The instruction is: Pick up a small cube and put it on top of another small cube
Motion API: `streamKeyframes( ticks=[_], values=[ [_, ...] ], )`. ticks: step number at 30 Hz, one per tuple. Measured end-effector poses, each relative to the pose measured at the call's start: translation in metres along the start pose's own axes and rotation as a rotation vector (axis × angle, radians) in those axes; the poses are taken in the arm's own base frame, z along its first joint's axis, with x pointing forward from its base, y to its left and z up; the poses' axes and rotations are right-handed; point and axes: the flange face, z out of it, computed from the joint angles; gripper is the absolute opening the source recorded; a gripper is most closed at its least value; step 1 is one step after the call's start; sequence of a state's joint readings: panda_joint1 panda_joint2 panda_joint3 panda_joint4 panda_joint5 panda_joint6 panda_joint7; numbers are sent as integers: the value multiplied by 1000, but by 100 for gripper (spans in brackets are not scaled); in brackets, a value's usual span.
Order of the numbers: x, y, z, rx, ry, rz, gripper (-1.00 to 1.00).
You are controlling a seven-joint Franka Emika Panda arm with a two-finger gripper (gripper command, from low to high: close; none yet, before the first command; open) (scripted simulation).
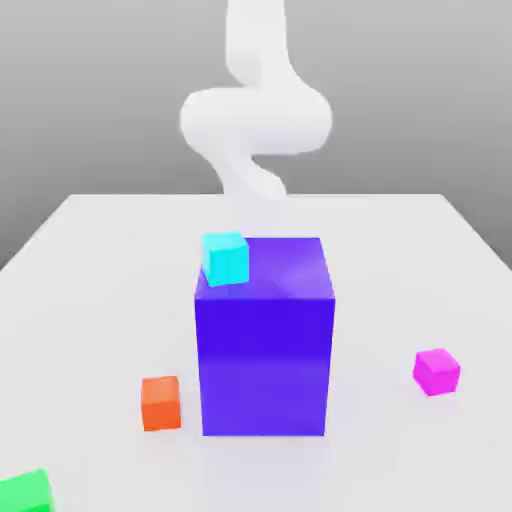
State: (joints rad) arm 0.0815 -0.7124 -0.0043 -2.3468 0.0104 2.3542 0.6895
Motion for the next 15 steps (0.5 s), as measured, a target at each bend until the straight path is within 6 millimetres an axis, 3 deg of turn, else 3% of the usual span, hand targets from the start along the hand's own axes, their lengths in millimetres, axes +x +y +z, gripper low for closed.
streamKeyframes(
  ticks=[3,7,11,15],
  values=[
    [-41,-19,73,-4,-127,-209,0],
    [-114,-35,153,1,-280,-481,0],
    [-201,-36,215,15,-425,-759,0],
    [-294,-21,260,36,-563,-1042,0]
  ],
)
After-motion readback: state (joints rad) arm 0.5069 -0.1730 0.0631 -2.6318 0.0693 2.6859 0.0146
